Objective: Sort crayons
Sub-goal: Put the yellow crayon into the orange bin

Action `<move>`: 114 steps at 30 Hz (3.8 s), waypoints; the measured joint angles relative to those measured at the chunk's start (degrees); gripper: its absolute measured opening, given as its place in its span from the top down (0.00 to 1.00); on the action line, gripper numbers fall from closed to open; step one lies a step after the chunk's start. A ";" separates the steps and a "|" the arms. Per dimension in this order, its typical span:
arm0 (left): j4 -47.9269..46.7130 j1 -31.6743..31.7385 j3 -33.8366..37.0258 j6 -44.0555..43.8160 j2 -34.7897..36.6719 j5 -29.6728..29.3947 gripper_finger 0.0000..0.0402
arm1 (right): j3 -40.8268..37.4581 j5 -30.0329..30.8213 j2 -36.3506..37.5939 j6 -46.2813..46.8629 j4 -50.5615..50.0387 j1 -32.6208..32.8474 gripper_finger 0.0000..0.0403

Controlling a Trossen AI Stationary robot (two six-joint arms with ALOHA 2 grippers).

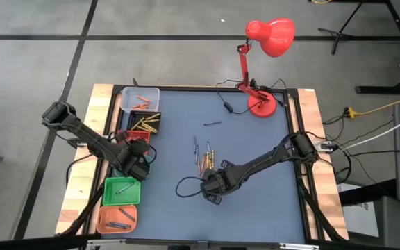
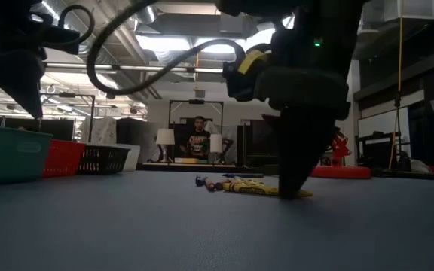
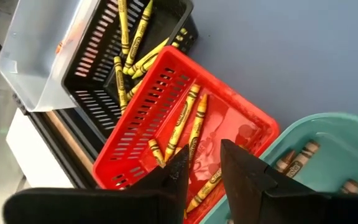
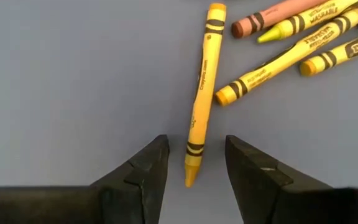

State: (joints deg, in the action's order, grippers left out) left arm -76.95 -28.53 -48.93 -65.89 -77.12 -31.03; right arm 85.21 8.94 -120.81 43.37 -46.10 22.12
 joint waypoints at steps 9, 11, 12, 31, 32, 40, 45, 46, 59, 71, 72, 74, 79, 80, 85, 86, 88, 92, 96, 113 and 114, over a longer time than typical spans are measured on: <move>4.16 0.02 0.00 0.66 0.04 -3.11 0.81 | -0.42 0.53 0.00 -0.16 0.67 0.03 0.75; 6.12 0.00 0.00 1.80 0.04 -4.26 0.81 | -0.42 0.51 0.00 -0.30 0.67 0.03 0.81; 7.30 0.01 0.00 2.64 0.04 -4.55 0.81 | -0.44 0.53 -0.03 -0.32 0.65 0.03 0.84; 42.44 0.00 0.02 32.74 0.04 -3.89 0.81 | 0.31 3.67 -0.33 -6.11 3.54 0.05 0.98; 44.38 -0.02 0.02 33.82 0.04 -3.17 0.81 | 0.33 4.28 -0.35 -6.37 3.93 0.05 0.98; 47.95 -0.04 0.02 36.53 0.04 5.71 0.81 | 0.39 6.01 -0.44 -10.01 6.92 -0.06 0.98; 47.91 -0.04 0.02 37.10 0.04 9.27 0.81 | 0.39 7.53 -0.48 -14.88 12.46 -0.12 0.98; 47.90 -0.08 0.02 37.19 0.04 9.71 0.81 | 0.42 7.54 -0.48 -15.88 13.89 -0.12 0.98; 49.24 -1.94 0.02 36.48 0.02 12.70 0.81 | 0.50 9.12 -0.46 -25.44 26.06 -0.94 0.97; 51.08 -2.03 0.02 36.48 0.02 12.11 0.81 | 0.52 9.52 -0.39 -28.89 34.71 -3.58 0.97; 51.06 -2.03 0.02 36.48 0.02 12.09 0.81 | 0.52 9.54 -0.39 -28.90 35.14 -3.58 0.97; 51.06 -2.03 0.02 36.48 0.02 12.07 0.81 | 0.52 9.50 -0.38 -29.44 36.26 -3.56 0.97; 51.01 -2.03 0.02 36.59 0.02 9.25 0.81 | 0.52 7.50 -0.31 -32.61 37.96 -3.43 0.97; 50.99 -2.03 0.02 36.65 0.02 8.78 0.81 | 0.52 6.92 -0.31 -33.20 38.38 -3.42 0.97; 50.94 -2.01 0.02 36.65 0.02 8.70 0.81 | 0.55 5.93 -0.31 -35.29 40.21 -3.42 0.97; 50.92 -2.01 0.02 36.63 0.02 8.77 0.81 | 0.55 5.95 -0.31 -35.88 40.38 -3.42 0.97; 50.84 -2.01 0.02 36.63 0.02 8.87 0.81 | 0.55 5.96 -0.31 -36.58 40.74 -3.42 0.97; 50.84 -2.01 0.02 36.61 0.02 8.94 0.81 | 0.55 5.98 -0.31 -37.66 41.36 -3.42 0.97; 50.82 -2.01 0.02 36.37 0.02 9.58 0.81 | 0.55 5.95 -0.31 -37.70 42.34 -3.42 0.97; 52.05 -1.97 0.02 35.65 0.00 9.07 0.81 | 0.55 6.94 -0.20 -37.68 42.69 -3.40 0.96; 52.62 -1.97 0.02 35.48 -0.02 9.05 0.81 | 0.55 6.96 -0.20 -37.66 42.72 -3.40 0.96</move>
State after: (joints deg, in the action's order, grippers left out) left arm -24.33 -30.50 -48.90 -30.41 -77.14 -21.97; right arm 85.76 15.90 -121.01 5.71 -3.38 18.72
